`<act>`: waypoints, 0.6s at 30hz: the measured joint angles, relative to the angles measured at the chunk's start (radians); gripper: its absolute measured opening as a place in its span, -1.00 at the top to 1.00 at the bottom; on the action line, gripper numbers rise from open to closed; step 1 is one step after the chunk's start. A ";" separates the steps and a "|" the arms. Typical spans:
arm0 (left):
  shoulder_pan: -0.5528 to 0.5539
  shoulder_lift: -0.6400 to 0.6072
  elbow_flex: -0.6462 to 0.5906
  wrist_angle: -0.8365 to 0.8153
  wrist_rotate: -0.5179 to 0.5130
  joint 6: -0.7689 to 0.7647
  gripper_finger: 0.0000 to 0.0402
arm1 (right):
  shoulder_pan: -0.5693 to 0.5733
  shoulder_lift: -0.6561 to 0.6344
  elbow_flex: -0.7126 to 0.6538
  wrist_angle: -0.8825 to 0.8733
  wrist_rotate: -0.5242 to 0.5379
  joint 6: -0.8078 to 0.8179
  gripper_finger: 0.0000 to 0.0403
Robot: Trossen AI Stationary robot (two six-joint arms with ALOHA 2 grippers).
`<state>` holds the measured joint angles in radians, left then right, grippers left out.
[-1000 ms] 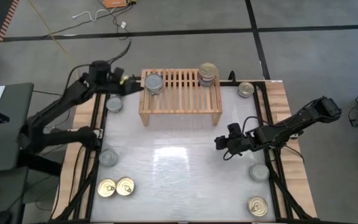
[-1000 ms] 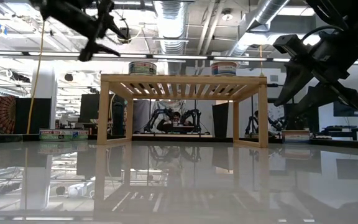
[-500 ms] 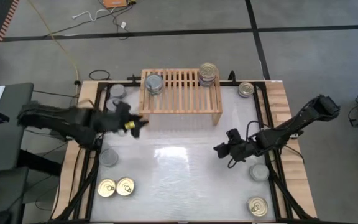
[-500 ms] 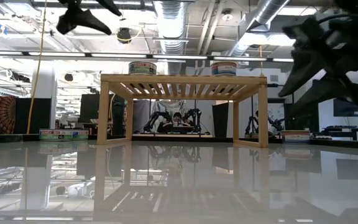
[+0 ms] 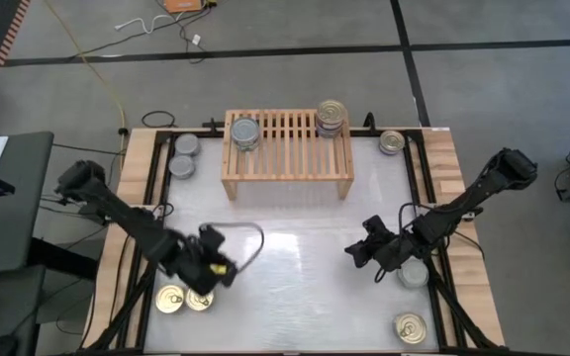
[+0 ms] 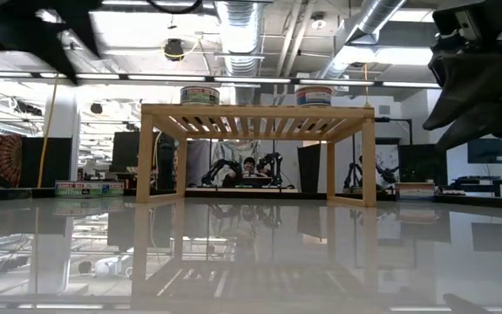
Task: Stack canned seafood by type on shelf
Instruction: Put the blue-pink tuna can on the shelf
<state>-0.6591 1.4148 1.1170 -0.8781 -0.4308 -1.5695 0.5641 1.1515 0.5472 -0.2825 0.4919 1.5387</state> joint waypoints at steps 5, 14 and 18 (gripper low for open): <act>-0.097 0.082 0.041 -0.013 0.235 -0.074 0.08 | -0.003 0.000 0.000 0.000 0.007 -0.004 0.32; -0.177 0.192 0.042 -0.115 0.487 -0.275 0.08 | 0.004 0.000 0.000 0.007 0.007 -0.003 0.32; -0.179 0.229 0.041 -0.124 0.505 -0.261 0.08 | 0.006 0.000 0.000 0.008 0.007 -0.003 0.32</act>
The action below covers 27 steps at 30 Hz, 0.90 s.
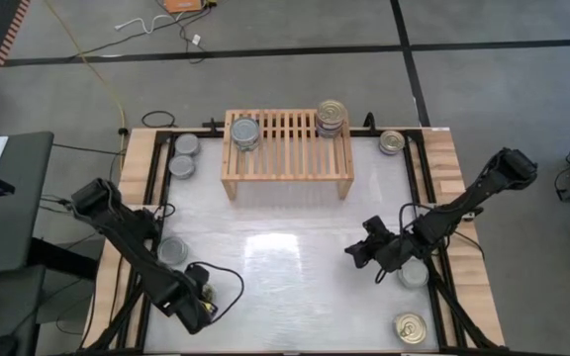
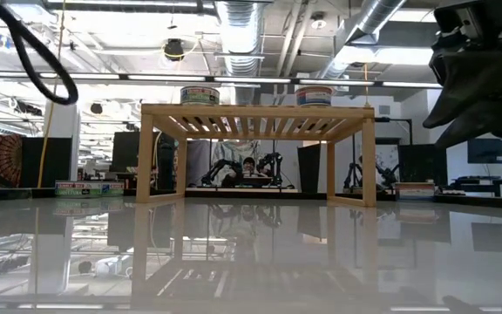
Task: Stack canned seafood by type on shelf
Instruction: Put the blue-pink tuna can on the shelf
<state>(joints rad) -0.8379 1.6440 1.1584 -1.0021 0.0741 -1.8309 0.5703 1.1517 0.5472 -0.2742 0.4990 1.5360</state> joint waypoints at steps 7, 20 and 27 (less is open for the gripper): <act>0.028 0.065 0.003 0.014 0.006 0.081 0.08 | 0.000 0.000 0.000 0.002 0.000 0.000 0.32; 0.295 0.104 0.002 0.256 -0.031 0.368 0.08 | 0.006 0.000 0.000 0.020 0.002 0.000 0.32; 0.452 0.113 -0.002 0.595 -0.154 0.599 0.08 | 0.043 0.000 0.000 0.058 0.005 0.002 0.32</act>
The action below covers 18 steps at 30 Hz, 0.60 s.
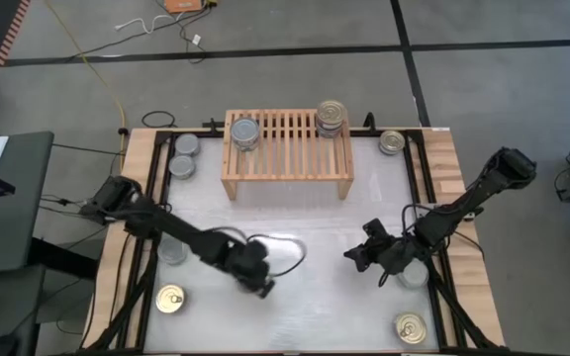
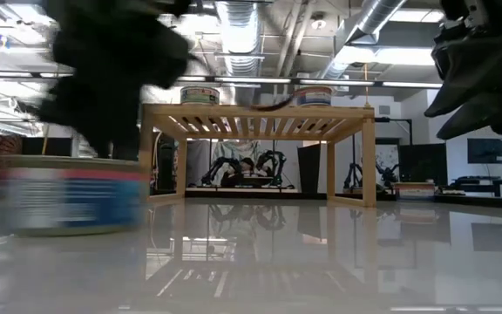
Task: Stack canned seafood by type on shelf
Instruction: Put the blue-pink tuna can on the shelf
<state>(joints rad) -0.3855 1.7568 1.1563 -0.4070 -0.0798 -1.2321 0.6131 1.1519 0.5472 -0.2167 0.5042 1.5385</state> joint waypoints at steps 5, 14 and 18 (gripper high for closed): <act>0.076 -0.002 0.000 0.310 0.007 0.131 0.08 | 0.042 0.000 0.000 0.016 0.028 0.006 0.32; 0.087 -0.088 0.007 0.231 0.022 0.123 0.08 | 0.099 0.000 0.000 0.019 0.100 0.079 0.32; 0.058 -0.134 0.008 0.142 -0.095 0.036 0.08 | 0.099 0.018 0.000 0.055 0.183 0.138 0.32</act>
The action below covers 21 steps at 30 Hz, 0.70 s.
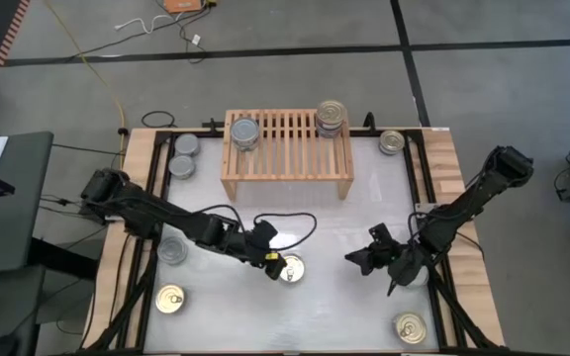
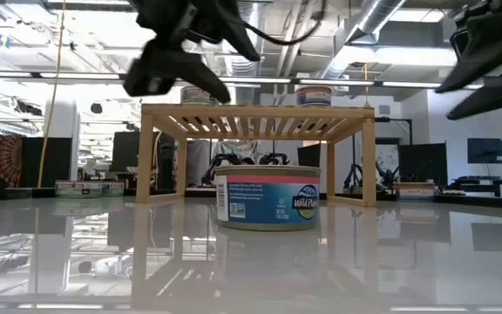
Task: Stack canned seafood by type on shelf
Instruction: Put the blue-pink tuna can on the shelf
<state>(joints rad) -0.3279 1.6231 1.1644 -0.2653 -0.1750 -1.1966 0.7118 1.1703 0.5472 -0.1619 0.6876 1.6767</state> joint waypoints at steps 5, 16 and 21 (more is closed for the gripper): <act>-0.039 -0.008 -0.005 -0.060 -0.039 -0.153 0.08 | -0.015 0.097 0.000 0.098 0.026 0.089 0.32; -0.175 -0.010 -0.104 -0.117 -0.216 -0.436 0.08 | -0.016 0.315 0.000 0.424 0.021 0.107 0.32; -0.242 -0.009 -0.133 -0.112 -0.288 -0.497 0.08 | -0.019 0.371 0.000 0.545 0.018 0.095 0.32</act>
<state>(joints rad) -0.5702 1.6142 1.0311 -0.3770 -0.4630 -1.6935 0.6930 1.5416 0.5472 0.3834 0.7052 1.7713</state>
